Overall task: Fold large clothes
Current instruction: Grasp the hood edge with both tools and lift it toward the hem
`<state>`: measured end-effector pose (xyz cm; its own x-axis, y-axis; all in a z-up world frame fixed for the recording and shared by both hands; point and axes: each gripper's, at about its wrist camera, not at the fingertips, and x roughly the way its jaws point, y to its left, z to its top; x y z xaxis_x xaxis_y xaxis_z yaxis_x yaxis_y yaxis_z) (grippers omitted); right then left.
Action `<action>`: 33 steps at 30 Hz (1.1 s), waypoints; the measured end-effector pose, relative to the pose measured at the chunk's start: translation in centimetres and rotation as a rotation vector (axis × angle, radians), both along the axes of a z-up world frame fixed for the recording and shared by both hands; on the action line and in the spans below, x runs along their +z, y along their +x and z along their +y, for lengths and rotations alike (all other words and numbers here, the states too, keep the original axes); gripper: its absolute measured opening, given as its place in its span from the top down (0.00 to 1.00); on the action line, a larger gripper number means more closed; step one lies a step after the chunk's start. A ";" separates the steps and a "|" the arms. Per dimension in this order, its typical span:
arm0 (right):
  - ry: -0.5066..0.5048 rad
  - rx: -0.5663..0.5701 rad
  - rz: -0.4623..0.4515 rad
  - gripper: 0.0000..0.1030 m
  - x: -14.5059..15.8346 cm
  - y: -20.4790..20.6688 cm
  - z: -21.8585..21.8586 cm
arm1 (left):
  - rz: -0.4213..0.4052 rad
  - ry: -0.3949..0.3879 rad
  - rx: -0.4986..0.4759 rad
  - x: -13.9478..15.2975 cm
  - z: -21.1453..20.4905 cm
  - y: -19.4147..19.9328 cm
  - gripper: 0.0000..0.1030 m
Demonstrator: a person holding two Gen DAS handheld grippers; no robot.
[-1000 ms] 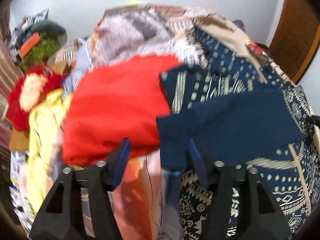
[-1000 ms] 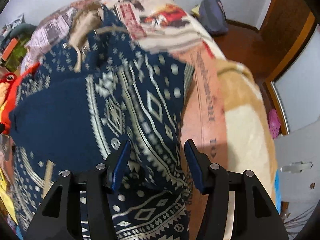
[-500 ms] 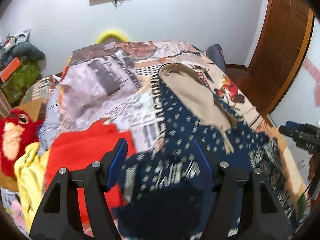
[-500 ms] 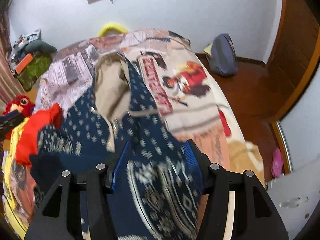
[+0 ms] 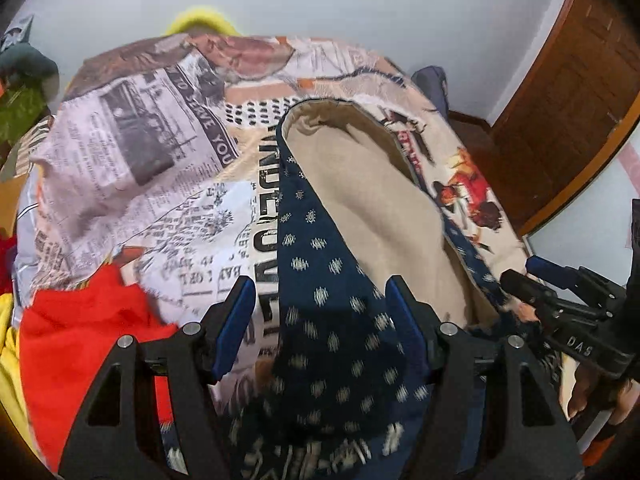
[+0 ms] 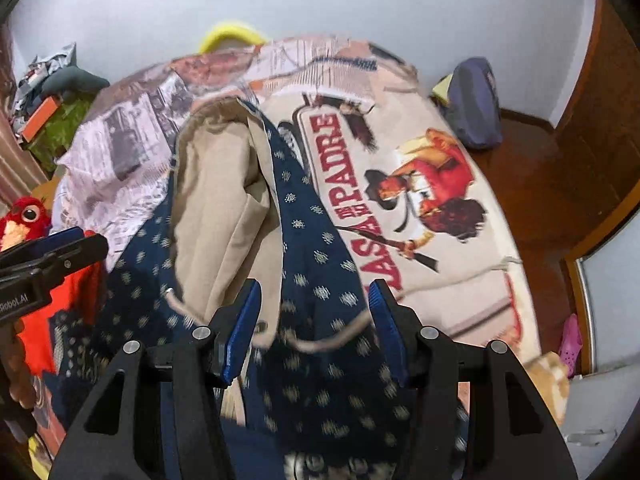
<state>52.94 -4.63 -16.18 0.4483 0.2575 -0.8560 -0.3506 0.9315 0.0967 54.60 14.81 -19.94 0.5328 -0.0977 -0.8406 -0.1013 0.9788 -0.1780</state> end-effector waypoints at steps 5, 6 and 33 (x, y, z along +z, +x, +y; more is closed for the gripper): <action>0.013 -0.016 0.065 0.49 -2.5 2.4 1.0 | 0.046 -0.016 0.016 -2.5 0.2 2.8 0.35; 0.016 -0.017 0.074 0.49 -2.9 2.9 1.2 | 0.053 -0.018 0.018 -3.0 0.3 3.4 0.35; 0.029 0.063 -0.124 0.92 2.6 -1.4 -0.9 | -0.045 0.131 -0.060 2.3 -2.3 0.1 0.90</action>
